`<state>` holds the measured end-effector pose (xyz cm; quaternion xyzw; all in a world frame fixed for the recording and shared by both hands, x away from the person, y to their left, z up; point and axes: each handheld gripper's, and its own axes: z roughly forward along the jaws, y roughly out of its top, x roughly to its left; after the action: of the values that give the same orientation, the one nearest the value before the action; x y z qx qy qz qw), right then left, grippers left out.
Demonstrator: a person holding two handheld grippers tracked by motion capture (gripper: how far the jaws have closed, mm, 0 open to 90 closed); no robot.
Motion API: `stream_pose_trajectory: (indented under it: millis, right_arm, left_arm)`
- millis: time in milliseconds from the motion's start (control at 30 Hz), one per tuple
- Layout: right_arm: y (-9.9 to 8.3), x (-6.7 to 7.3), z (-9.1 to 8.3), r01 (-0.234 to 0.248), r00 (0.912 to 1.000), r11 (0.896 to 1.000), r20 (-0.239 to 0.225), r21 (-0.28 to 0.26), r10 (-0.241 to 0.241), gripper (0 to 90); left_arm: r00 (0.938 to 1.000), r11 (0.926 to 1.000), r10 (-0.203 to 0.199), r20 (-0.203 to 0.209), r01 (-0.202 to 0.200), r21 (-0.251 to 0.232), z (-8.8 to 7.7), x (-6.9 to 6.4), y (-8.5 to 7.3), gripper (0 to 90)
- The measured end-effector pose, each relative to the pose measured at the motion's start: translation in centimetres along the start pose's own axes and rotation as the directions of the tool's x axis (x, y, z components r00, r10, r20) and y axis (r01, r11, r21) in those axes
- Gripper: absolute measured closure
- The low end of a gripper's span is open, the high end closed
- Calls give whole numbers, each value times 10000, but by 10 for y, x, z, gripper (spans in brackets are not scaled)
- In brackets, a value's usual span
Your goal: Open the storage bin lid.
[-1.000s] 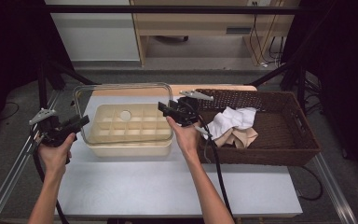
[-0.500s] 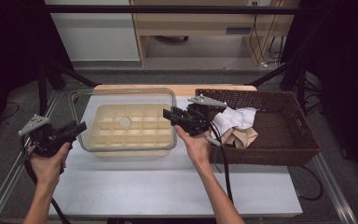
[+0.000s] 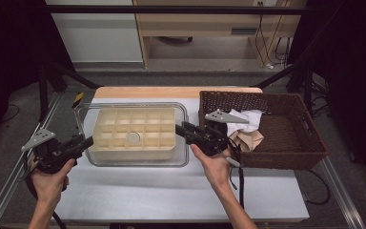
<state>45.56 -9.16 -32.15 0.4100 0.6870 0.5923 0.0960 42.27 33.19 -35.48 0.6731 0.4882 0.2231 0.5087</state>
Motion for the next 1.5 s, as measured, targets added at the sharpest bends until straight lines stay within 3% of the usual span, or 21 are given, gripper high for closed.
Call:
stream_pose_trajectory:
  millis: [200,467,833,1033,1500]
  right_arm:
    - [-4,2,-13,13,9991,9993,-418,367,3,697]
    - [-19,5,-24,115,9984,9966,-564,811,-70,702]
    - [-49,-1,-36,-307,9960,9886,-780,1475,425,705]
    - [-65,-6,-36,-605,9923,9810,-949,1844,790,710]
    - [-92,-2,-26,-733,9859,9606,-1258,2681,1104,709]
  left_arm:
    - [9999,9998,87,101,-89,164,-10,-8,-7,597]
    - [10000,9985,82,55,-85,546,-18,-16,-16,598]
    - [9999,9928,26,108,-38,1200,-22,-28,-37,598]
    - [9999,9884,11,123,-29,1517,-23,-28,-51,599]
    - [9998,9737,-174,45,159,2274,-37,-22,-82,598]
